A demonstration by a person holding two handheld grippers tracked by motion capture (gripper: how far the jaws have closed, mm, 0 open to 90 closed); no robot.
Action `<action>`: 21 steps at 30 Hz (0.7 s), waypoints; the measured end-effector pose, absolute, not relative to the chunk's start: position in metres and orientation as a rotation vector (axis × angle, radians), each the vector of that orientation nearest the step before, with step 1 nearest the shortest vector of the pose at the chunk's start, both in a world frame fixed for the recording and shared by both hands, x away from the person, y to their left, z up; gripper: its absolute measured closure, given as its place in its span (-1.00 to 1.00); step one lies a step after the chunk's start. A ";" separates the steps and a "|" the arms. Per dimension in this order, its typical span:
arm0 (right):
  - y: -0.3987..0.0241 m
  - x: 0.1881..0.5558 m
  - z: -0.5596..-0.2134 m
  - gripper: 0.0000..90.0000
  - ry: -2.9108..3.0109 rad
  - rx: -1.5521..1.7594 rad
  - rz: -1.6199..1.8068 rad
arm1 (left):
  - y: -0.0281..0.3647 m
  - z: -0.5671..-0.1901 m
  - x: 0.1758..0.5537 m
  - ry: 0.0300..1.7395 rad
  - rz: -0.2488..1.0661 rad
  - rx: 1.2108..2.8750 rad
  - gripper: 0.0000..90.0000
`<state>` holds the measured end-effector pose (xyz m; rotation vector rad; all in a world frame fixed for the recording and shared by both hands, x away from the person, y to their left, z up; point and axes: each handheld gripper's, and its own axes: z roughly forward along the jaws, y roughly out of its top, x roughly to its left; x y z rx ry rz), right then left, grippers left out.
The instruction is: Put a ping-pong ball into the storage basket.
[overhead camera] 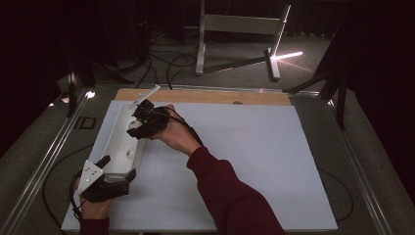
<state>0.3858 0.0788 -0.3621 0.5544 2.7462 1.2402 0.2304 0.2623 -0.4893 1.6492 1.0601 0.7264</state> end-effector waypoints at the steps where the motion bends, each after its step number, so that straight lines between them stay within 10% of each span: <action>1: 0.079 0.386 -0.362 0.12 2.744 0.556 1.244 | 0.262 -0.489 0.230 1.060 0.726 1.649 -1.00; 21: 0.087 0.383 -0.362 0.11 2.731 0.570 1.274 | 0.261 -0.489 0.231 1.055 0.723 1.649 -1.00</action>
